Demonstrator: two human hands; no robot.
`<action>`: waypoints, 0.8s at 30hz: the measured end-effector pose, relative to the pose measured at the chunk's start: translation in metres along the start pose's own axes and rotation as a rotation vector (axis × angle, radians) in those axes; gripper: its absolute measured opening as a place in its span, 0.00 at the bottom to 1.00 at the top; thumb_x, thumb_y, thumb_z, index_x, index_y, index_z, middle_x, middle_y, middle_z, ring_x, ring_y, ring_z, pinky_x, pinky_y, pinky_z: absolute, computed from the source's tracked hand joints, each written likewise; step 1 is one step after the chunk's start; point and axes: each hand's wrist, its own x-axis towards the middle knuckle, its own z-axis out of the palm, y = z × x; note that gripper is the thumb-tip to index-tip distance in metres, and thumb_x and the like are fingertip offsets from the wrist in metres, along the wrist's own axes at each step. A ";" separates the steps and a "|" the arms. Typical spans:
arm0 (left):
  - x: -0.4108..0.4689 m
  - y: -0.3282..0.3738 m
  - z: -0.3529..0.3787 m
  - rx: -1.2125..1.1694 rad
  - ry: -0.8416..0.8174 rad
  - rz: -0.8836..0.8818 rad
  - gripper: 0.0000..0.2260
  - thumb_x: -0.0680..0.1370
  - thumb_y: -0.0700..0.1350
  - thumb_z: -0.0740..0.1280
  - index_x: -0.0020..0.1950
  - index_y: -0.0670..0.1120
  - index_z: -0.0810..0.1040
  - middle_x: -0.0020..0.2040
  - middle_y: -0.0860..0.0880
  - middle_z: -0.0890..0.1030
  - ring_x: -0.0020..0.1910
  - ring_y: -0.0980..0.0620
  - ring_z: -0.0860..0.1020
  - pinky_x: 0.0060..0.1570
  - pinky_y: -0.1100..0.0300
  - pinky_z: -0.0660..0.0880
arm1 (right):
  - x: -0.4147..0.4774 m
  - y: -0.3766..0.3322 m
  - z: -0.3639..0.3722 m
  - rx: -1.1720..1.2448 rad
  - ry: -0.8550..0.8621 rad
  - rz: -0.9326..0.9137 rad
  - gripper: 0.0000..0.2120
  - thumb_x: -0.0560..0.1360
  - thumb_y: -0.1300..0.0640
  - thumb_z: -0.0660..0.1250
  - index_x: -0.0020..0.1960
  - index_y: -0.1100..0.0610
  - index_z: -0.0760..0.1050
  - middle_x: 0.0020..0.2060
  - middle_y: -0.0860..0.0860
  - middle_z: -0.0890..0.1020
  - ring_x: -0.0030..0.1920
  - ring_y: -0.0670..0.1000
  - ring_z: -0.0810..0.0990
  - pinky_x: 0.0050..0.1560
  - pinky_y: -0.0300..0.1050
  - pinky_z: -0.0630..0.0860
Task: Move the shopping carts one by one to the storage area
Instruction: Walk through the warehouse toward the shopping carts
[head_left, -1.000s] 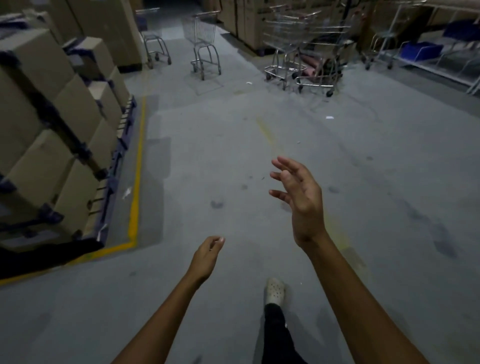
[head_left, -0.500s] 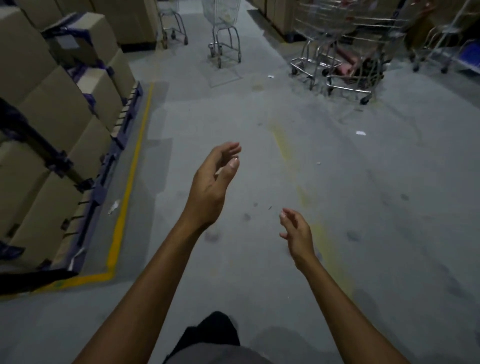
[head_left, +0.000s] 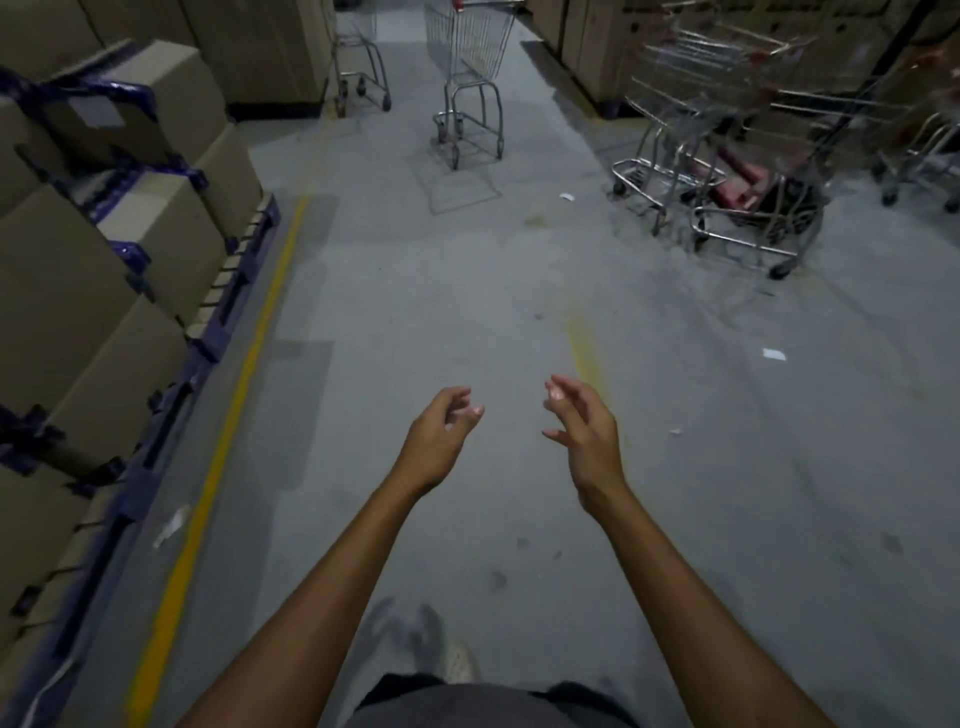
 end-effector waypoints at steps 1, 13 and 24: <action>0.029 -0.005 0.000 0.033 -0.027 -0.048 0.16 0.81 0.52 0.66 0.68 0.48 0.74 0.64 0.48 0.77 0.63 0.51 0.76 0.60 0.59 0.71 | 0.028 -0.022 0.007 0.018 -0.010 -0.043 0.15 0.78 0.49 0.67 0.62 0.51 0.77 0.61 0.49 0.81 0.61 0.50 0.80 0.46 0.41 0.79; 0.397 -0.024 0.048 0.123 -0.076 -0.205 0.16 0.81 0.54 0.64 0.67 0.49 0.74 0.61 0.50 0.77 0.63 0.50 0.76 0.56 0.60 0.69 | 0.407 -0.057 0.010 0.109 -0.009 -0.246 0.20 0.73 0.42 0.65 0.62 0.48 0.76 0.63 0.50 0.80 0.62 0.54 0.79 0.51 0.46 0.80; 0.702 0.218 0.027 -0.064 0.105 0.362 0.19 0.76 0.62 0.62 0.65 0.57 0.73 0.64 0.54 0.78 0.64 0.58 0.76 0.62 0.59 0.75 | 0.747 0.032 0.012 -0.178 -0.110 0.068 0.26 0.70 0.34 0.67 0.62 0.48 0.79 0.57 0.44 0.82 0.59 0.47 0.80 0.60 0.60 0.79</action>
